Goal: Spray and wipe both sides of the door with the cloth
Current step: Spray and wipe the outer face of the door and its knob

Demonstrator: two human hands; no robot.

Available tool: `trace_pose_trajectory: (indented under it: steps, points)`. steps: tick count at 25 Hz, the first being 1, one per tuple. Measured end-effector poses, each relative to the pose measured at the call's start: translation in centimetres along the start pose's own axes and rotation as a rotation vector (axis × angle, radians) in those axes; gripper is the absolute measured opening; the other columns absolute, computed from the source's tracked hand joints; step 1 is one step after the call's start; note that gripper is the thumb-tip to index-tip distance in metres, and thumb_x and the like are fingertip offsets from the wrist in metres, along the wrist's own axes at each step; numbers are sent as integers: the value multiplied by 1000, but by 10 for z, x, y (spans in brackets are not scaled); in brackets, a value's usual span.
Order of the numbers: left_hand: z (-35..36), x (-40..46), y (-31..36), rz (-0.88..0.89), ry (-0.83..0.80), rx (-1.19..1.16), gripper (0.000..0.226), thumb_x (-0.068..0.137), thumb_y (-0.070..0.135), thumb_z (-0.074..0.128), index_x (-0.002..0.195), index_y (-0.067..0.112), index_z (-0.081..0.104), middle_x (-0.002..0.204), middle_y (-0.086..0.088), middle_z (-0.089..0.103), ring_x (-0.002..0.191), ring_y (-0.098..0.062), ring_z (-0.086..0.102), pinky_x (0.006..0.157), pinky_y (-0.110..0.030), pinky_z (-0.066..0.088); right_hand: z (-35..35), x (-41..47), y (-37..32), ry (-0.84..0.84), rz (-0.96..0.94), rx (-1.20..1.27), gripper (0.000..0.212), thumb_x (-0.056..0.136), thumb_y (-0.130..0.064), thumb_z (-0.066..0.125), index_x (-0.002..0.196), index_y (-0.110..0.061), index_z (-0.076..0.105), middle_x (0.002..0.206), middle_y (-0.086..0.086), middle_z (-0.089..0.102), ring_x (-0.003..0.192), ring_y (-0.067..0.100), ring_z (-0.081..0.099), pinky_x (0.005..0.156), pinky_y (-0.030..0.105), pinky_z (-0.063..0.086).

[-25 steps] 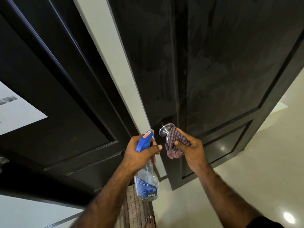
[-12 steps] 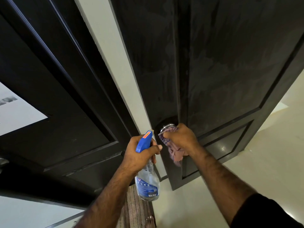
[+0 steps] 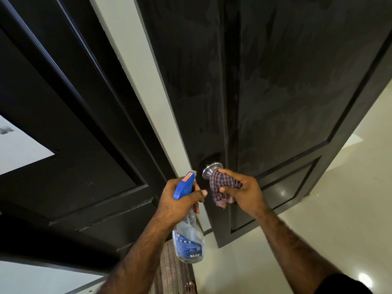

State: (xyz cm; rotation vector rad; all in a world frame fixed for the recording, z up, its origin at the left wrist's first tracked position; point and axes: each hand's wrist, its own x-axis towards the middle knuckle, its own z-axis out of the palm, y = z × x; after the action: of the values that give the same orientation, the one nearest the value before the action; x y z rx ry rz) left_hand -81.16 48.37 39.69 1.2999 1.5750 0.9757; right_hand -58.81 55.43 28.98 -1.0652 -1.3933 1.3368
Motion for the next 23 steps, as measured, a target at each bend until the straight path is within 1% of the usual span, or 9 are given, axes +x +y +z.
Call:
trace_pose_trajectory:
  steps: [3,6,8,11,14,15,17,19,23]
  points:
    - [0,2,-3,-64,16,-35,64,75,31,88,118,-3,57,84,-17,73,60,-28,71,64,-38,62,7,0,11,3,96,435,44,92,-8,79,136,-11,72,125,20,75,114,35,74,92,47,65]
    - [4,4,0,12,-19,23,38,83,23,85,101,-1,63,78,-21,70,58,-29,69,64,-39,63,21,-3,13,105,260,737,34,102,-17,68,134,-6,71,126,24,74,108,37,73,90,48,63]
    - [5,7,1,57,-45,62,26,87,20,82,88,1,64,70,-19,69,56,-31,69,64,-43,64,30,8,1,159,386,742,31,105,-21,65,132,-7,72,123,22,76,105,35,75,92,51,60]
    - [6,10,-3,39,-39,61,46,77,36,84,96,0,64,71,-14,71,58,-33,71,68,-49,65,42,29,-36,181,453,303,33,95,-30,78,119,-9,71,110,18,79,100,34,77,90,50,64]
    - [9,11,-4,-12,-23,50,55,77,34,88,109,-2,62,78,-14,74,61,-31,72,67,-46,65,52,28,-63,219,307,-490,54,87,-38,86,124,-17,54,106,2,69,88,22,70,59,24,53]
    - [9,12,-5,-13,-21,58,51,79,32,88,108,-1,62,79,-14,74,62,-31,72,67,-45,65,56,23,-65,216,194,-727,63,85,-39,87,129,-18,48,111,3,66,90,23,69,61,24,55]
    - [8,14,-5,-27,-27,50,65,74,42,90,113,-2,61,84,-16,74,65,-33,74,68,-47,65,65,12,-49,213,-46,-1048,77,81,-37,90,137,-20,40,125,12,60,102,31,70,75,36,65]
    - [9,13,-4,-58,-18,35,81,68,50,89,119,-3,57,86,-16,75,65,-35,74,66,-47,66,66,1,-26,232,-235,-1126,79,80,-31,91,140,-25,39,134,17,53,106,35,69,78,44,67]
    - [6,12,-4,-10,-23,49,41,85,23,85,104,-4,62,76,-13,74,58,-29,70,64,-41,63,42,-8,-1,194,-416,-905,73,83,-20,91,143,-30,51,142,15,50,116,30,65,88,32,64]
